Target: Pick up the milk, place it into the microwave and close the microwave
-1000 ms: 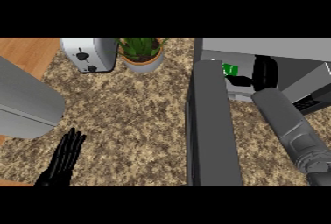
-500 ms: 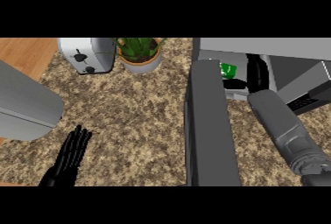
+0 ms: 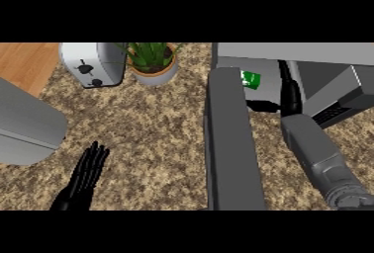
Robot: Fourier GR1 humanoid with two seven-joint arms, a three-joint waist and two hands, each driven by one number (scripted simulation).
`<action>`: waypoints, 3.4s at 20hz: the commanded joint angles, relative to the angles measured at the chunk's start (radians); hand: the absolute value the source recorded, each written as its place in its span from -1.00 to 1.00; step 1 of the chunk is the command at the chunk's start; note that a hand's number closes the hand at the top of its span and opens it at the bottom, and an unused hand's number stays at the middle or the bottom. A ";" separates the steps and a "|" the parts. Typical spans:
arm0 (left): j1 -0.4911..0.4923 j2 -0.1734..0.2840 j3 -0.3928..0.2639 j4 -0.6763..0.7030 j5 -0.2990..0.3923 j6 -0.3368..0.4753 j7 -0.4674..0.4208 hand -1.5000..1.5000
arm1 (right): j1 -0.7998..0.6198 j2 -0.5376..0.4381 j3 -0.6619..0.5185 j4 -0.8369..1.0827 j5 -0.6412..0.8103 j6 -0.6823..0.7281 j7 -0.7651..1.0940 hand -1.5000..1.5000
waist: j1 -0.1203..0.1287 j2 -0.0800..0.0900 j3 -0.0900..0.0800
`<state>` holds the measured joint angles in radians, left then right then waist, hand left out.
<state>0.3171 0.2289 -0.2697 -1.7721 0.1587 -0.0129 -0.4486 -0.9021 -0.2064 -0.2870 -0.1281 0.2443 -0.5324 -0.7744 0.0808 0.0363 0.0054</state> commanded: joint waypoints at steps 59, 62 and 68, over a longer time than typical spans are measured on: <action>-0.597 -0.228 -0.605 0.715 -0.217 0.240 0.126 1.00 | 1.179 0.015 0.078 -1.371 -0.497 0.945 0.085 -1.00 | -0.136 -0.032 -0.009; -0.711 -0.228 -0.660 0.705 -0.093 0.292 0.220 1.00 | 1.230 -0.031 0.078 -1.426 -0.530 1.020 0.085 -1.00 | -0.161 -0.030 -0.009; -0.831 -0.228 -0.742 0.740 -0.001 0.415 0.215 1.00 | 1.197 -0.037 0.107 -1.551 -0.572 0.996 0.209 -1.00 | -0.213 -0.019 -0.012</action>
<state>-0.4388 0.0110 -0.9574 -1.0443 0.0894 0.3324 -0.2482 0.3013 -0.2272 -0.1892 -1.6143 -0.2950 0.4420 -0.6117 -0.0980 0.0114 -0.0046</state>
